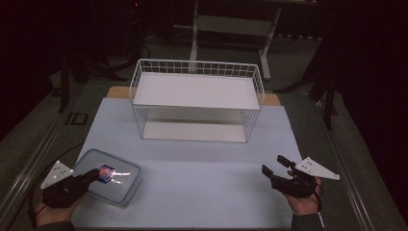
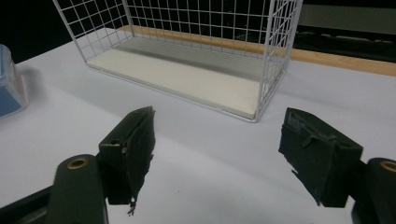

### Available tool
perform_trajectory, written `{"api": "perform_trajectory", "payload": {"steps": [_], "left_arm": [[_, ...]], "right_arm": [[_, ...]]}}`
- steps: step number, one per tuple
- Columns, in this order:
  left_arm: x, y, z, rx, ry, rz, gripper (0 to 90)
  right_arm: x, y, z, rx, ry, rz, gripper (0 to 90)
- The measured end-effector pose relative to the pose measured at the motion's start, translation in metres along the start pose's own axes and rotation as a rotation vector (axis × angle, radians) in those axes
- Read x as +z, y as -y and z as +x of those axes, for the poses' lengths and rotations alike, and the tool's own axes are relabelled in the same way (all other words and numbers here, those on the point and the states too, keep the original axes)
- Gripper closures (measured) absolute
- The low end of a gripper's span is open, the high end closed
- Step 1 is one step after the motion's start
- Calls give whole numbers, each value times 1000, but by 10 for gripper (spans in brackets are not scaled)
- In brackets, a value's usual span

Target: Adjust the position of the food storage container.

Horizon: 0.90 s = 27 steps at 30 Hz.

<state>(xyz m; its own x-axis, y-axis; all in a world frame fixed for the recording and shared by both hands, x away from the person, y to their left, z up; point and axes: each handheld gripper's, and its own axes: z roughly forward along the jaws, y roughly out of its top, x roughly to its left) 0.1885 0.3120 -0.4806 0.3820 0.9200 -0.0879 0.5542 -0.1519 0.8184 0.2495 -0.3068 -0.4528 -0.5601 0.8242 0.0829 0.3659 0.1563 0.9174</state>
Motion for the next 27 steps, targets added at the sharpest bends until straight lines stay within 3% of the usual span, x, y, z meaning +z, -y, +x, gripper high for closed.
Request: {"api": "perform_trajectory", "payload": {"steps": [5,15,22,27], "left_arm": [[-11,10,2,12,-8,19,896],[-36,29,19,-36,-94,1,897],[-37,39,24,-28,-142,55,897],[-38,43,28,-33,-148,66,897]], "right_arm": [[1,0,2,-8,-4,2,263],[2,0,1,-4,-4,2,264],[3,0,2,-4,-6,2,264],[2,0,2,-4,-8,1,265]]}}
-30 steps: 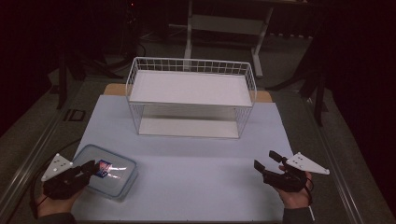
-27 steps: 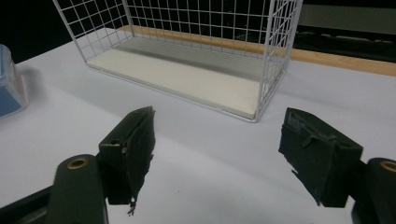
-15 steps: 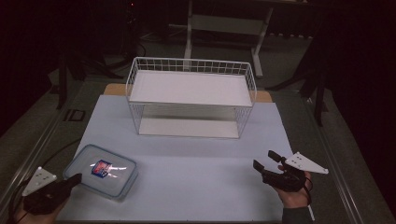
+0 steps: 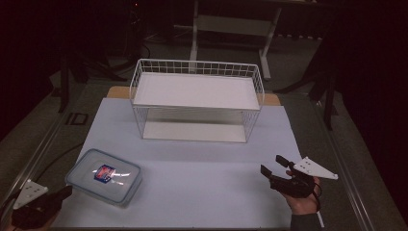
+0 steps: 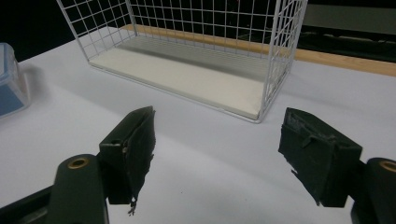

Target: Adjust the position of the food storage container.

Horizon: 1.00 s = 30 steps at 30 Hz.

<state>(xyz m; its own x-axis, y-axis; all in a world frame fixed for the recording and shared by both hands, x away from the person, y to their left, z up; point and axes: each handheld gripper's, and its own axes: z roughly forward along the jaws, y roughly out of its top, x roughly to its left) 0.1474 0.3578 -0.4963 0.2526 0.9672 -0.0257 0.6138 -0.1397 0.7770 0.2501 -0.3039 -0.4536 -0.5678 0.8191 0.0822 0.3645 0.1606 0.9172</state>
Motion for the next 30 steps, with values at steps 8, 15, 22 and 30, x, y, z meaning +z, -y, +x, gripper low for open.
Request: {"api": "perform_trajectory", "payload": {"steps": [8,15,22,30], "left_arm": [[6,5,9,-25,-18,38,896],[19,1,2,28,43,70,896],[30,-11,-21,140,110,100,896],[42,-26,-50,257,200,122,896]], "right_arm": [[0,0,0,-3,-3,-1,265],[0,0,1,-6,-4,2,267],[0,0,0,-4,-4,0,268],[-1,0,1,-4,-1,0,268]]}}
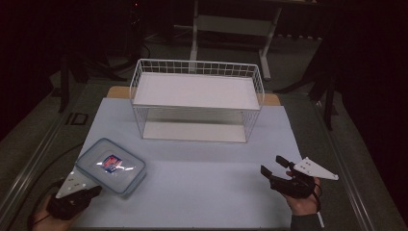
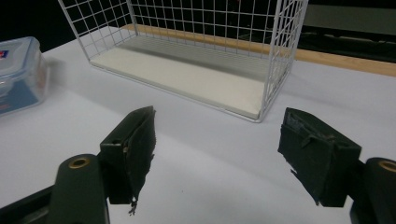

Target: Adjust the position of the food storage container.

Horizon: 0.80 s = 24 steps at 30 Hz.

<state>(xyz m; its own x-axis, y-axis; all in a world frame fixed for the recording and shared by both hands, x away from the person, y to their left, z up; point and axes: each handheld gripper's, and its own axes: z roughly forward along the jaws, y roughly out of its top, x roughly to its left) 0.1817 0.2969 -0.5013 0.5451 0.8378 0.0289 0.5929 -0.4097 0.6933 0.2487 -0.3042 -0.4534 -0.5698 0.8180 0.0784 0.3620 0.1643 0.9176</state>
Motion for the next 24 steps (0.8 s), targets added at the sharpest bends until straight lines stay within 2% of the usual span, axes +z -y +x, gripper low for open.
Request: {"api": "perform_trajectory", "payload": {"steps": [5,11,15,18,20,24], "left_arm": [[17,-20,-16,58,48,16,896],[41,-45,-33,125,78,32,895],[54,-56,-34,125,85,23,894],[56,-60,-37,130,93,14,890],[52,-61,-38,131,105,-7,874],[36,-60,-32,100,81,-71,847]], "right_arm": [[-1,0,0,1,2,0,269],[-1,0,-1,6,3,-3,269],[-2,1,-1,3,3,-4,269],[-3,1,-2,8,4,-3,269],[-3,1,-3,5,5,-7,269],[-3,2,-4,13,7,-6,269]]}}
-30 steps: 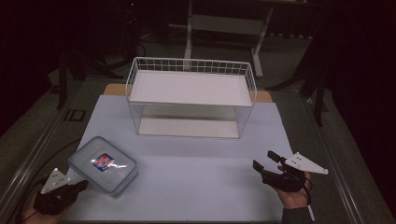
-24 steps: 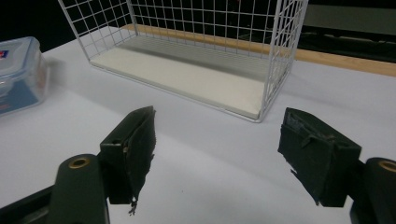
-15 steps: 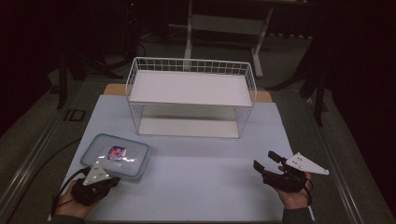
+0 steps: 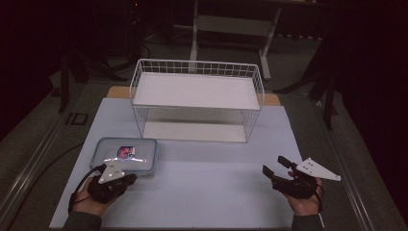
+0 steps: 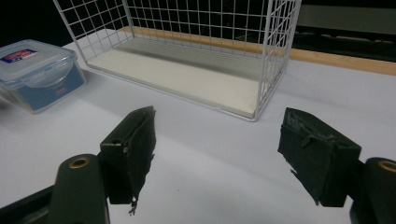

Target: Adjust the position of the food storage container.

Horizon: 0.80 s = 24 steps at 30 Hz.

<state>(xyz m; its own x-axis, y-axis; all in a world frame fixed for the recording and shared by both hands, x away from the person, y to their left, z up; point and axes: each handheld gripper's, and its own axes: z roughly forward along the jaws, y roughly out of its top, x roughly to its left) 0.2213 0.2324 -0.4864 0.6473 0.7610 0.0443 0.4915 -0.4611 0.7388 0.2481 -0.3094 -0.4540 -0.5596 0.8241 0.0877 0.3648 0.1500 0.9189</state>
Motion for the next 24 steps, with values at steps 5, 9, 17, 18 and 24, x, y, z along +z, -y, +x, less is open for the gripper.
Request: {"api": "perform_trajectory", "payload": {"steps": [5,9,17,18,24], "left_arm": [[-22,-1,22,-82,-93,-88,828],[-37,5,45,-163,-181,-139,808],[-38,19,84,-273,-303,-145,894],[-36,20,88,-283,-310,-139,896],[-21,25,110,-349,-329,-118,896]], "right_arm": [[2,0,0,-2,-2,5,269],[2,0,0,0,-3,3,269],[1,0,2,-10,-3,3,269],[1,0,2,-8,-1,3,269],[0,0,2,-2,7,2,269]]}}
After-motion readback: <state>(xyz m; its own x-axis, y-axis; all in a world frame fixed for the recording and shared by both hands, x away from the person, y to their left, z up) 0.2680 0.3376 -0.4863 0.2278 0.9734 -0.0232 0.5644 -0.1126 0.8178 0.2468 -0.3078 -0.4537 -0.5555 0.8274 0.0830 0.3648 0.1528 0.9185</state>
